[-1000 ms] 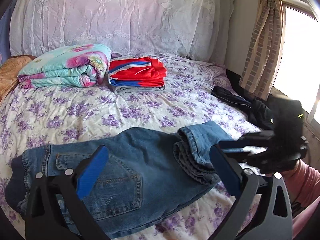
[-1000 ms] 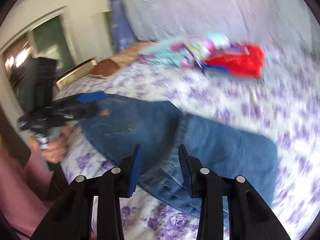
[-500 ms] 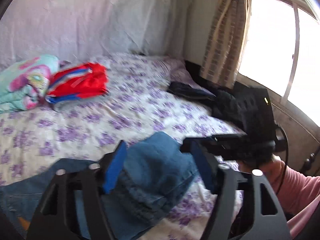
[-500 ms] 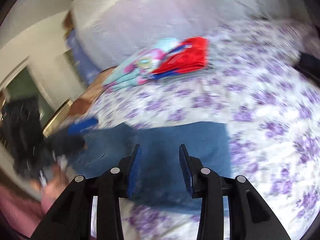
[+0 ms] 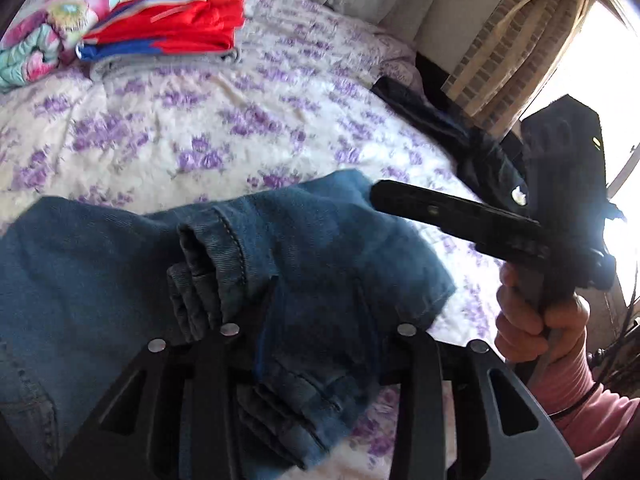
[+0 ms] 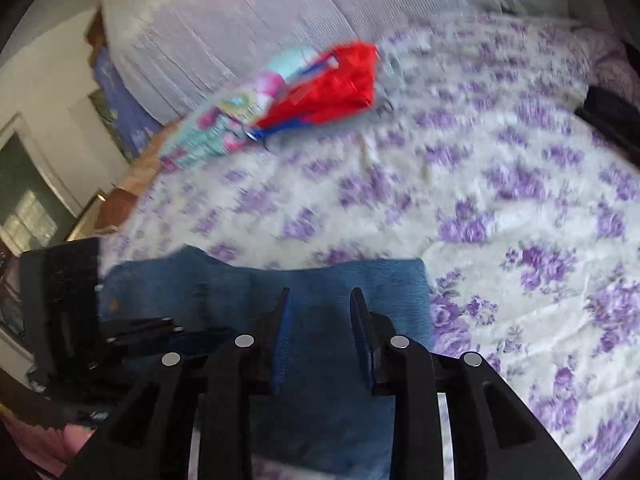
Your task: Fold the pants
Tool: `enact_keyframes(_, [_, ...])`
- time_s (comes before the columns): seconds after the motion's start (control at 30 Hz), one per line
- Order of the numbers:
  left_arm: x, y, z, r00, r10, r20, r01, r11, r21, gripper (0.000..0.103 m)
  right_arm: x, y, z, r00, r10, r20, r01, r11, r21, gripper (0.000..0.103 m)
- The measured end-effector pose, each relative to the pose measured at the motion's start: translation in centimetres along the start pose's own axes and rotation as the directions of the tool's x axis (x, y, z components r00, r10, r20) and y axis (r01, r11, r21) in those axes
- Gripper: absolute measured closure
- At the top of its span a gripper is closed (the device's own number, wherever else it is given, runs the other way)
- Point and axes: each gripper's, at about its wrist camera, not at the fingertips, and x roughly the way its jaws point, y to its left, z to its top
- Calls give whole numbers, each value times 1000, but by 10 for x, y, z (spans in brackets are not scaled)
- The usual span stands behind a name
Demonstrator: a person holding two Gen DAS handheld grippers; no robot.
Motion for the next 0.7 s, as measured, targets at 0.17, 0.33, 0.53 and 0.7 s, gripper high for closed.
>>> enact_keyframes(0.17, [3,-1,-24,998,61,-12,-60,998,35,44,-3,6,-42,995,-95,-43,95,995,-8,58])
enact_keyframes(0.33, [-19,-21,-17,998,44,48,-48,995,86,43,-4,16,-47,992,-129,-12,129,992,14,53])
enact_keyframes(0.53, [-8,-3,13,993,107,52,-109,993,50,36,-6,12,-68,996,-86,7,85,992,97,43])
enact_keyframes(0.7, [-24,10,17,997,63,50,-62,998,-20,40,-24,27,-67,995,-90,51,86,992,89,38])
